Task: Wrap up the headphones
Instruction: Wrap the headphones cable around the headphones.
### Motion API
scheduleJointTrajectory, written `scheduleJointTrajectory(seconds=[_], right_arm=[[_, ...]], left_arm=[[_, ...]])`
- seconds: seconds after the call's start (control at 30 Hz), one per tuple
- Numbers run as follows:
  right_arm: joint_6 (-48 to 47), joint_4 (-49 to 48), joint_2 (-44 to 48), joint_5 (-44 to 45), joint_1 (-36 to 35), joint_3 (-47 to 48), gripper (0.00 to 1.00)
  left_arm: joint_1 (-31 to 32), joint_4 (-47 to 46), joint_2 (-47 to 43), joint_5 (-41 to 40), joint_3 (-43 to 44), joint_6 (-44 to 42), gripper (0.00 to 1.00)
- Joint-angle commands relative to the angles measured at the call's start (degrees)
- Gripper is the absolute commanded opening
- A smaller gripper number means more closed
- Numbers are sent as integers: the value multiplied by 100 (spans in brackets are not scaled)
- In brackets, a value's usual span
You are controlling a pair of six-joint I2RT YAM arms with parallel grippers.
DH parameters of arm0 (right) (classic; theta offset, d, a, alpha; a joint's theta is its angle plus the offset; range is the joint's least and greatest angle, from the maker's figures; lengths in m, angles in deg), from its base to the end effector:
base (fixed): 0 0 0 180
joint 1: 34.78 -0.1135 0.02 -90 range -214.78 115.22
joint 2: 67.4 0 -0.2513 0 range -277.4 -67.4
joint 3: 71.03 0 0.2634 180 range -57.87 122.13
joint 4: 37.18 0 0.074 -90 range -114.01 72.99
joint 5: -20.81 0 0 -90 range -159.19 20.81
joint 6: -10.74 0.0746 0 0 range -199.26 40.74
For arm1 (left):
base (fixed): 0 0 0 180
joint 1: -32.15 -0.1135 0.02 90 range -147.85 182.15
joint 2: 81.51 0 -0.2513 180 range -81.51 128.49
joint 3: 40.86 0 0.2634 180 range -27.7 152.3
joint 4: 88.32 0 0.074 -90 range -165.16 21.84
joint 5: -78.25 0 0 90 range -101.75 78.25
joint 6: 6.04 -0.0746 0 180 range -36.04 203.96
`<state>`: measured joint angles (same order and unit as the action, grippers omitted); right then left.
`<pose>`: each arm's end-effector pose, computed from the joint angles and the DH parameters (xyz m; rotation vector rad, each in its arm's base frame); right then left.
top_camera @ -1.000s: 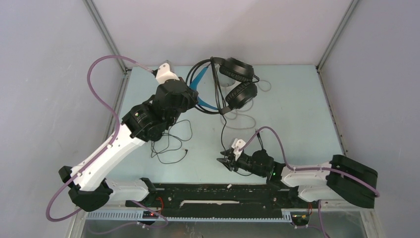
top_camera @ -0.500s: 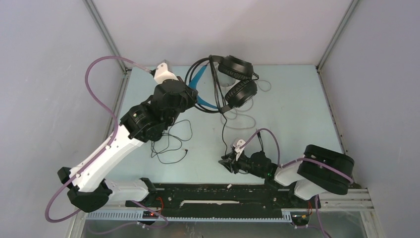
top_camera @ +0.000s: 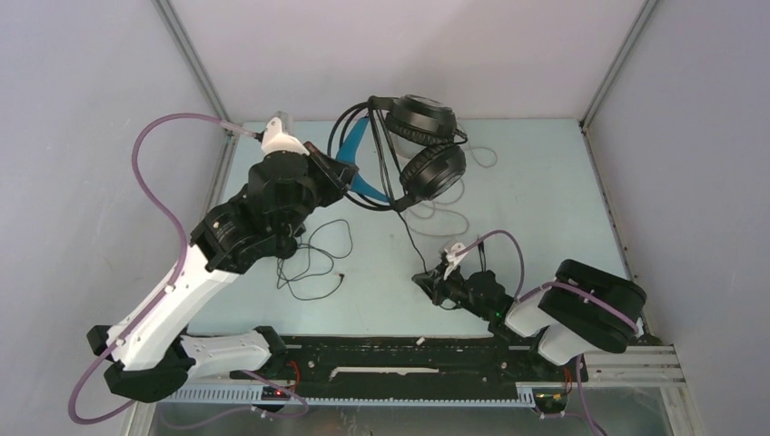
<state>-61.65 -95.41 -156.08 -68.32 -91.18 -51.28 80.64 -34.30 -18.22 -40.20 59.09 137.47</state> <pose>0.1420 0.2117 0.0914 -0.6038 1.7503 0.9123 0.1933 -0.1648 0.4536 -0.4315 1.8593 -0.7726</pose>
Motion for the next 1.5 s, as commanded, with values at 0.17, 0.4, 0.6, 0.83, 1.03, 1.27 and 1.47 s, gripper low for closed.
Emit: scheduleJointTrajectory(seconds=[0.17,0.4,0.6,0.83,1.03,1.27,1.47], right_arm=[[243,999,1026,-154,641,132,0],[243,2171,1857,-628,1344,499,0],[-34,3362,2893,-719,1890,781,0],[-59,4443,3872,-856,2631,1086,0],[-217,5314,4356,-1294,3029,1578,0],[-263,6312,4310,-2188,3157,2339,0],[146,7455,4378,-2252,3171,3154,0]], left_arm=[[-48,-858,-612,1194,-131,-145,0],[-54,-774,-667,2726,-212,-1142,0],[-65,2,-510,3109,-108,-1971,0],[-76,384,-500,3601,-407,-3123,0],[-73,726,-439,3682,-384,-4022,0],[-48,725,-356,3612,-563,-5064,0],[129,837,-12,3094,-654,-5867,0]])
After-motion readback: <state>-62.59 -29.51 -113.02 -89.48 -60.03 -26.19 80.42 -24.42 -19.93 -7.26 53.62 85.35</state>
